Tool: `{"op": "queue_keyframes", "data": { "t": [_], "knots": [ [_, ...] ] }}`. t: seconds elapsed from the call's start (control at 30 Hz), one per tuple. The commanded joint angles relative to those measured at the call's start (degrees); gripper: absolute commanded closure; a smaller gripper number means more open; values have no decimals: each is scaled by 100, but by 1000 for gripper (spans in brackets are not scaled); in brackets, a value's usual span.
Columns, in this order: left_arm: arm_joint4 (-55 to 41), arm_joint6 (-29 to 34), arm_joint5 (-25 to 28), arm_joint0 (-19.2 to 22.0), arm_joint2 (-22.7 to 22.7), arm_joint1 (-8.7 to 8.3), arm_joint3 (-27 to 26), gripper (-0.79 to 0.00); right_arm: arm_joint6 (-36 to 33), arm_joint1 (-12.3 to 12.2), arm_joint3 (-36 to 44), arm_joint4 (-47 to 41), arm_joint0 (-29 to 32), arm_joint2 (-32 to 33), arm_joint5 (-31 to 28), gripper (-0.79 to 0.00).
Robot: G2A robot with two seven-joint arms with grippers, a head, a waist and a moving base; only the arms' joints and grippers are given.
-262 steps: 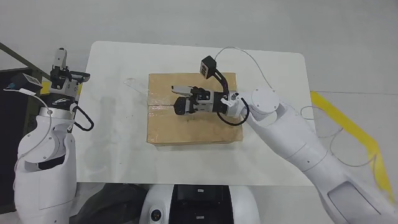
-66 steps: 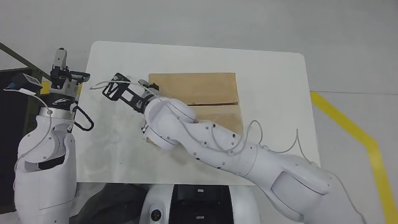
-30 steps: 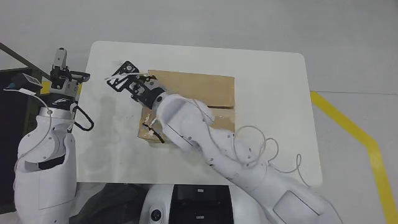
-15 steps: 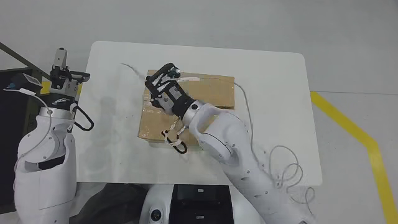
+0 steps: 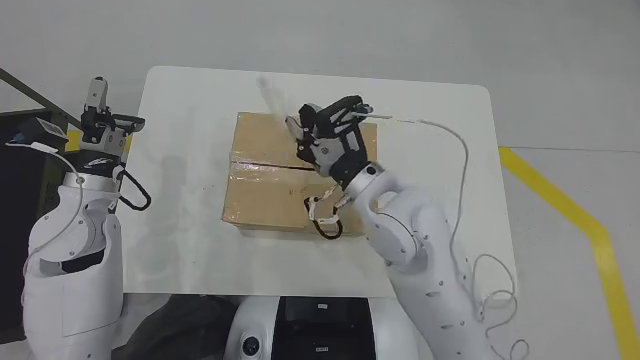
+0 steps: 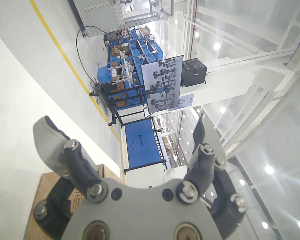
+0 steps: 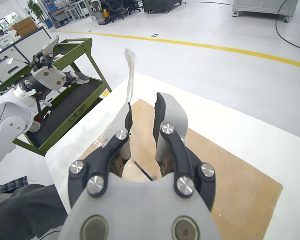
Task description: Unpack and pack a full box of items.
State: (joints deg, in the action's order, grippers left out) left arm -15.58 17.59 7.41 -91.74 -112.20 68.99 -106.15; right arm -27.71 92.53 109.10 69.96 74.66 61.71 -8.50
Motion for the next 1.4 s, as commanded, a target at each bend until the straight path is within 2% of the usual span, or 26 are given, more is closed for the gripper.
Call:
{"op": "queue_keyframes", "data": {
  "t": [0.0,0.23,0.47,0.7,0.9,1.07,1.13,1.37],
  "knots": [
    [0,0,0,0,0,0,0,-785,3,-22,22,-80,45,141,52,-209],
    [0,0,0,0,0,0,0,-785,-73,-90,127,-263,264,527,392,-228],
    [0,0,0,0,0,0,0,-785,-58,-154,324,-378,565,810,689,-296],
    [0,0,0,0,0,0,0,-785,-114,-189,387,-700,668,909,823,-308],
    [0,0,0,0,0,0,0,-785,-597,-176,184,-1079,240,800,1176,-453],
    [0,0,0,0,0,0,0,-785,-906,-141,-154,-1204,-287,564,1474,-409],
    [0,0,0,0,0,0,0,-785,-1061,-124,-337,-1275,-510,442,1533,-416],
    [0,0,0,0,0,0,0,-785,-1588,-56,-1046,-1536,-1191,116,1903,-496]
  ]
}}
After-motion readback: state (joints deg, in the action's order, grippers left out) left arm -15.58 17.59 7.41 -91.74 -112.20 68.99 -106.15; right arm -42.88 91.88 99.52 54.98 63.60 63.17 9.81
